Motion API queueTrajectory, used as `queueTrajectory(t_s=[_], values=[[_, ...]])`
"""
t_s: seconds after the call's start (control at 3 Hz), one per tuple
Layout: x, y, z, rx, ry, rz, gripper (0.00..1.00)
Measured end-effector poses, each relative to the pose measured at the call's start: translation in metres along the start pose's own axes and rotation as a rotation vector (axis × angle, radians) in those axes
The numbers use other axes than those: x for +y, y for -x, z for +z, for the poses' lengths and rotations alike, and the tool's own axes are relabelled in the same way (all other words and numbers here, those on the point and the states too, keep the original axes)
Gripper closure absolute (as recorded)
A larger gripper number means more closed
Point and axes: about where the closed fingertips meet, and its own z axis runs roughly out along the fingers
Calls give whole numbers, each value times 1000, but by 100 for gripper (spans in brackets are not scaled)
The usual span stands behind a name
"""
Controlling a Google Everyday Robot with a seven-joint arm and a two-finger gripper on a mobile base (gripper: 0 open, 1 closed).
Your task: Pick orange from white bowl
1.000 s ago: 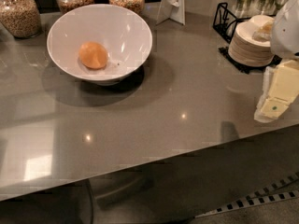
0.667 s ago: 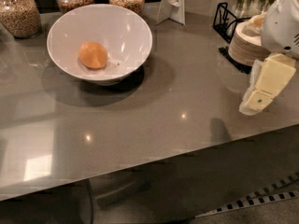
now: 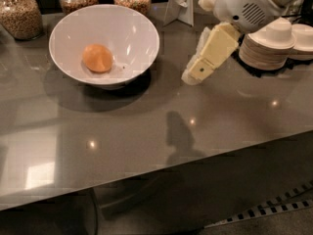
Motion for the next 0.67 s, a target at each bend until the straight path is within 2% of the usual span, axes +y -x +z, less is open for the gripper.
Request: queueTrajectory(t_s=[0.33,0.67], values=[[-3,67,28,-85,-22,-8,0],[-3,67,28,-85,-23,-8,0]])
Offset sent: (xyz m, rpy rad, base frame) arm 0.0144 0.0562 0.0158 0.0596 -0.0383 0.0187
